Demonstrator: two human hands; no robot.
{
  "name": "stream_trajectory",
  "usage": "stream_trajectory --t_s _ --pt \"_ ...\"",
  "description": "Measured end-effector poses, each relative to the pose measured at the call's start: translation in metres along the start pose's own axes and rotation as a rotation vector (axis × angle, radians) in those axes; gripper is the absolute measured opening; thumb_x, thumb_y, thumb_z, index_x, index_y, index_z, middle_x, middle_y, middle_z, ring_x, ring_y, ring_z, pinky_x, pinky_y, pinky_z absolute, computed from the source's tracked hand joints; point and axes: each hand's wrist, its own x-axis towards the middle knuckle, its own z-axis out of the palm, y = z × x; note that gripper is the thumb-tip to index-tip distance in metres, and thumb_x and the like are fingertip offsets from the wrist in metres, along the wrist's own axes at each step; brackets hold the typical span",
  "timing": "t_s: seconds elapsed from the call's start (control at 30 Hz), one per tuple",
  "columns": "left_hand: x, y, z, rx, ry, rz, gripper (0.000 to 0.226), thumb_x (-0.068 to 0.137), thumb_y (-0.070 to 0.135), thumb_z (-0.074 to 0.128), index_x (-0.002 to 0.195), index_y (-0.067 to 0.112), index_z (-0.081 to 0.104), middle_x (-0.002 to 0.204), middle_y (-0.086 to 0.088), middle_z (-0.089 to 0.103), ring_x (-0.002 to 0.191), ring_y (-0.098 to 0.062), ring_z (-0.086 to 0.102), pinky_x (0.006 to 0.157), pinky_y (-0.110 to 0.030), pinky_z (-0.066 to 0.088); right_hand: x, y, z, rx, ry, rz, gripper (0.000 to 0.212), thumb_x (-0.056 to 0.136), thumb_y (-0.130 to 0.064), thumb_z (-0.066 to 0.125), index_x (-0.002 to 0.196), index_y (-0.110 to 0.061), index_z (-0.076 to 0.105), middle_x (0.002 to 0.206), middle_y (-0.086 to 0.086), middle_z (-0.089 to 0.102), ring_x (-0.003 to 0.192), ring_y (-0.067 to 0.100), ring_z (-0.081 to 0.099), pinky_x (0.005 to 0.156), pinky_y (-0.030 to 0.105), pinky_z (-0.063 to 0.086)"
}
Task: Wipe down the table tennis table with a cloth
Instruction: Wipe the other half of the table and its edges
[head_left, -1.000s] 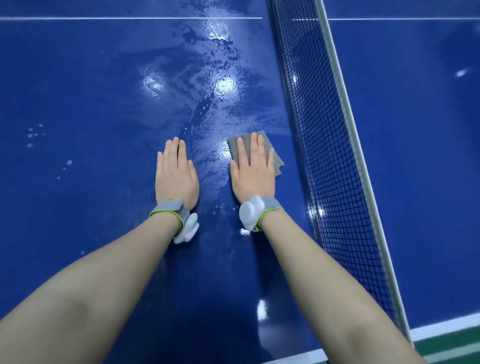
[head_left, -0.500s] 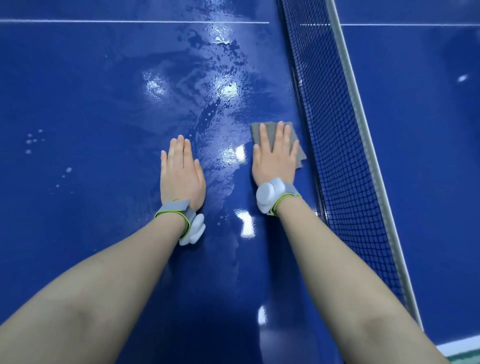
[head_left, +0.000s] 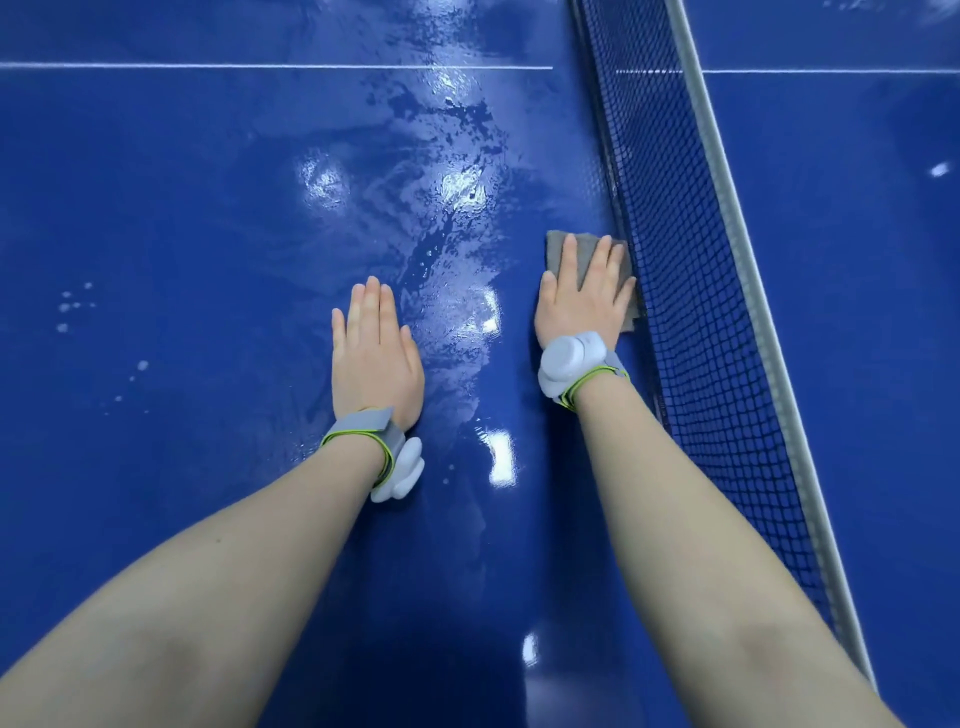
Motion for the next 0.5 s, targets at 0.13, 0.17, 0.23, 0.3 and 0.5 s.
stream_trajectory --t_s 0.13,0.17,0.23,0.3,0.5 --pt "0.003 0.001 0.0 -0.002 -0.003 -0.008 0.05 0.1 0.02 0.024 0.146 0.004 0.016 0.156 -0.007 0.012 0.144 -0.021 0.006 0.117 -0.037 0.0 -0.008 -0.031 0.001 -0.014 -0.008 -0.196 0.054 0.103 -0.037 0.02 0.152 -0.024 0.001 0.159 0.013 -0.007 0.146 0.027 -0.01 0.115 0.046 -0.008" --pt "0.005 0.001 0.001 0.0 -0.003 -0.008 0.05 0.1 0.02 0.024 0.146 0.004 0.016 0.156 -0.008 0.012 0.144 -0.021 0.007 0.117 -0.037 0.0 -0.01 -0.036 0.001 -0.016 -0.009 -0.258 0.054 0.103 -0.038 0.02 0.152 -0.024 0.002 0.159 0.013 -0.006 0.146 0.026 -0.009 0.115 0.046 -0.009" --pt "0.008 0.003 0.001 -0.001 -0.001 -0.009 0.05 0.1 0.02 0.024 0.146 0.004 0.016 0.156 -0.008 0.013 0.144 -0.021 0.007 0.117 -0.037 0.0 -0.01 -0.038 0.0 -0.015 -0.024 -0.353 0.054 0.103 -0.037 0.021 0.152 -0.022 0.004 0.159 0.013 -0.006 0.146 0.025 -0.009 0.115 0.044 -0.009" --pt "0.012 0.004 0.001 -0.008 0.005 -0.005 0.049 0.1 0.02 0.025 0.146 0.004 0.017 0.155 -0.008 0.014 0.144 -0.022 0.008 0.117 -0.037 0.001 -0.004 -0.029 -0.001 -0.038 -0.044 -0.425 0.053 0.104 -0.034 0.021 0.152 -0.022 0.004 0.159 0.011 -0.006 0.147 0.024 -0.009 0.115 0.043 -0.008" --pt "0.02 0.005 0.001 -0.001 0.0 0.007 0.05 0.1 0.021 0.024 0.146 0.004 0.016 0.156 -0.008 0.013 0.144 -0.022 0.007 0.117 -0.037 0.001 0.033 0.003 -0.013 0.067 0.018 -0.14 0.053 0.101 -0.025 0.03 0.151 -0.015 0.014 0.16 0.007 0.0 0.147 0.019 -0.004 0.117 0.04 -0.002"
